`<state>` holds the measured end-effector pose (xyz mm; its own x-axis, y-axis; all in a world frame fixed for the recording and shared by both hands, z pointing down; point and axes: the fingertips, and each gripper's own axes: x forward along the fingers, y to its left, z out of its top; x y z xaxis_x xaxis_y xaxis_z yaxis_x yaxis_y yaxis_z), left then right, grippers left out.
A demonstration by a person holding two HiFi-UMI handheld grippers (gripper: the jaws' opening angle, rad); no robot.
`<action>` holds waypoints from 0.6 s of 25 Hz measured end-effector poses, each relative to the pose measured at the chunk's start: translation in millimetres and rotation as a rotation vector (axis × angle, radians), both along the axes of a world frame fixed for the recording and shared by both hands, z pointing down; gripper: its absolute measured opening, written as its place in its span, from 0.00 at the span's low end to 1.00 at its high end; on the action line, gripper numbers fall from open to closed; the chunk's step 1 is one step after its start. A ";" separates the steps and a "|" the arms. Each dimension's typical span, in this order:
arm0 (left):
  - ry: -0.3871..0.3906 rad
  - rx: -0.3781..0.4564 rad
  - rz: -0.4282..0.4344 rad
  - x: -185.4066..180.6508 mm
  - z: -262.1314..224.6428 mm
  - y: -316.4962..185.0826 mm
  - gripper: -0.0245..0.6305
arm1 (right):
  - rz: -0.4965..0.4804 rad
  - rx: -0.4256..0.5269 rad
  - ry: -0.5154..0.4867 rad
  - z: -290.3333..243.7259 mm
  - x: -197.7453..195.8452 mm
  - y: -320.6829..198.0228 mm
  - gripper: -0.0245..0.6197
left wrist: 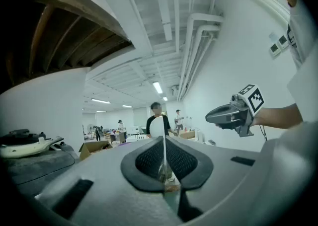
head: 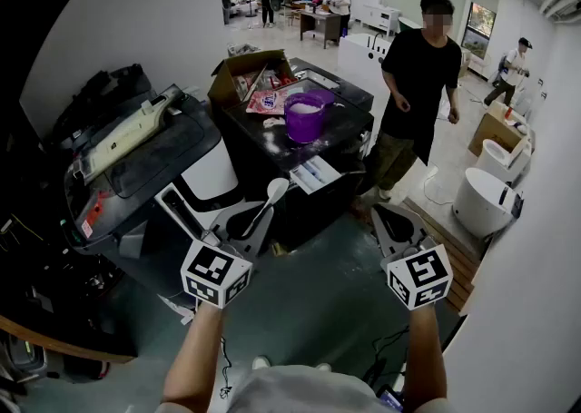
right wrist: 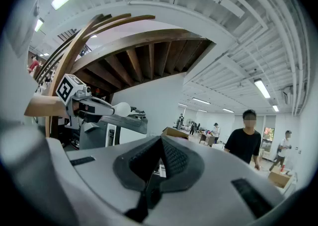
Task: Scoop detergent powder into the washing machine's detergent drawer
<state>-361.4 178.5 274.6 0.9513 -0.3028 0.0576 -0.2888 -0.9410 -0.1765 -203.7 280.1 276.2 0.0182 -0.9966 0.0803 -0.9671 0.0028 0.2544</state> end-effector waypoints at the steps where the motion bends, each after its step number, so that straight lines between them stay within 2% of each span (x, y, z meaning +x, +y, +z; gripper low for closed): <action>1: -0.009 0.002 -0.003 1.9 2.7 3.1 0.06 | 0.005 -0.001 0.001 1.0 3.3 4.4 0.03; 5: -0.034 0.015 -0.012 11.3 6.1 9.6 0.06 | 0.013 0.028 -0.015 -3.2 18.8 16.5 0.03; 9: -0.034 0.013 -0.039 21.8 5.2 18.9 0.06 | -0.017 0.072 -0.082 -11.1 35.2 32.2 0.03; 15: -0.014 -0.010 -0.106 33.2 12.8 35.1 0.06 | -0.052 0.059 0.001 -4.8 53.1 54.0 0.03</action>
